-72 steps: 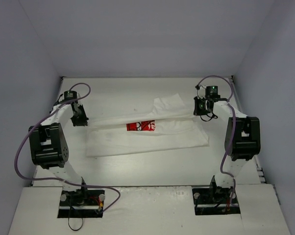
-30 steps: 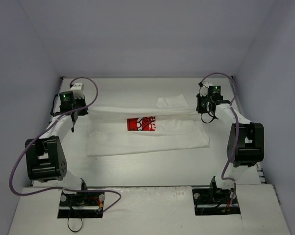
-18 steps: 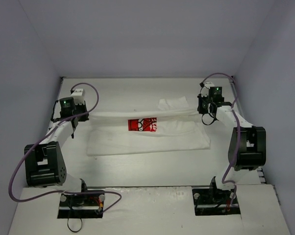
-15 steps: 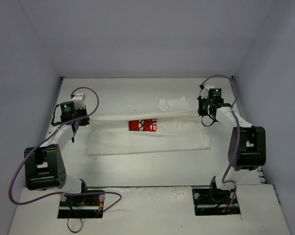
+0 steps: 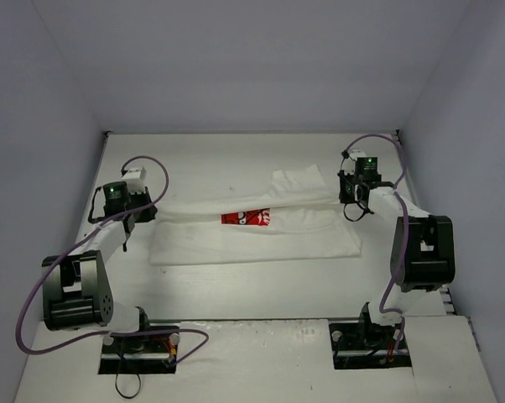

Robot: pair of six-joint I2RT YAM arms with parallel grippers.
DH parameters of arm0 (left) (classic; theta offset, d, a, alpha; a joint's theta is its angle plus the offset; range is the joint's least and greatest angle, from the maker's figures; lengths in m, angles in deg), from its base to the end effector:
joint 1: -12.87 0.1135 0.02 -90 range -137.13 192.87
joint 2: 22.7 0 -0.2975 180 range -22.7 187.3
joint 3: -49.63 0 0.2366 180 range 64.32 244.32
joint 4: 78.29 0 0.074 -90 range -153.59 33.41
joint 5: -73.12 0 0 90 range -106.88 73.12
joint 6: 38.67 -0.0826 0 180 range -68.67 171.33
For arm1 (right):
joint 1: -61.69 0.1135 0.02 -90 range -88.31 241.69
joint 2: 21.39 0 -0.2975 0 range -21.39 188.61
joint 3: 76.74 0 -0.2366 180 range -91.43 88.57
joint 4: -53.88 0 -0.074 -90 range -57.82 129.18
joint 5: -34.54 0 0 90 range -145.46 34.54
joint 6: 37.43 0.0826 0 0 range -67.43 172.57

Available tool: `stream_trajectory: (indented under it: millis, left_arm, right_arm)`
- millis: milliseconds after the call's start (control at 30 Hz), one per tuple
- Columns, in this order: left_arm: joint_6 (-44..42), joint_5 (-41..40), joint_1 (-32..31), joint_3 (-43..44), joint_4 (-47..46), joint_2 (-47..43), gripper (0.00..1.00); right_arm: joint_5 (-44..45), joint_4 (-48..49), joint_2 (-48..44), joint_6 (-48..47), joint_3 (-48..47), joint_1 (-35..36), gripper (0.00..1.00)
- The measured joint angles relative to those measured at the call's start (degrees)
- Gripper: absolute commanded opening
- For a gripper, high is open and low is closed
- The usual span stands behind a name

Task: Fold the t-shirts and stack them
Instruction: Fold the other side of the tshirt into a rectangle

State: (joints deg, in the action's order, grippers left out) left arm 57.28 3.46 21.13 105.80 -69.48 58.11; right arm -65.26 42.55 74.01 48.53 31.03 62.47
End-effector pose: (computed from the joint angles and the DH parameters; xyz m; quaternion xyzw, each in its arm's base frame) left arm 0.3148 0.0167 0.2251 -0.0242 0.8705 -0.1461 0.4693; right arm 0.3934 0.0194 0.2286 -0.0768 0.8793 0.0624 0.4659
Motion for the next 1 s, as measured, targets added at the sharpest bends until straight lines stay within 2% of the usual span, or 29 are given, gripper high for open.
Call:
stream_trajectory:
  millis: [67, 133, 233, 333, 433, 500, 667, 833, 933, 1000]
  left_arm:
    - [0.8, 0.5, 0.1, -0.3, 0.1, -0.8, 0.04]
    - [1.4, 0.7, 0.1, -0.2, 0.6, -2.1, 0.04]
    - [2.2, 0.4, 0.0, 0.4, 3.0, -4.3, 0.05]
    - [2.3, -2.6, -1.5, 2.5, 8.2, -6.1, 0.07]
    - [2.4, -7.0, -4.5, 5.0, 14.0, -8.2, 0.18]
    - [2.4, -10.5, -6.3, 6.6, 17.0, -9.4, 0.19]
    - [2.2, -17.4, -7.1, 7.4, 21.3, -10.9, 0.26]
    - [2.2, -19.1, -7.1, 10.7, 24.1, -9.9, 0.30]
    - [3.7, -18.7, -8.4, 14.3, 24.1, -8.9, 0.30]
    - [5.0, -18.9, -10.3, 16.8, 24.0, -7.7, 0.30]
  right_arm:
    - [0.0, 0.0, 0.0, 0.4, 0.5, 0.0, 0.15]
    - [0.3, 0.1, -0.1, 1.1, 1.0, 0.0, 0.27]
    - [1.6, 0.1, -1.1, 2.9, 2.3, 0.0, 0.33]
    - [3.3, 0.0, -4.5, 5.2, 4.5, 0.0, 0.40]
    - [5.0, -0.1, -8.8, 7.5, 5.5, 0.1, 0.46]
    - [5.8, 0.1, -11.5, 8.6, 5.6, 0.4, 0.49]
    - [6.6, 0.8, -15.3, 9.6, 5.4, 1.4, 0.49]
    - [6.6, 0.7, -15.4, 9.3, 4.1, 3.8, 0.47]
    - [6.6, 0.7, -14.5, 8.2, 2.0, 6.6, 0.35]
    - [6.6, 0.8, -13.6, 8.0, 0.3, 8.6, 0.32]
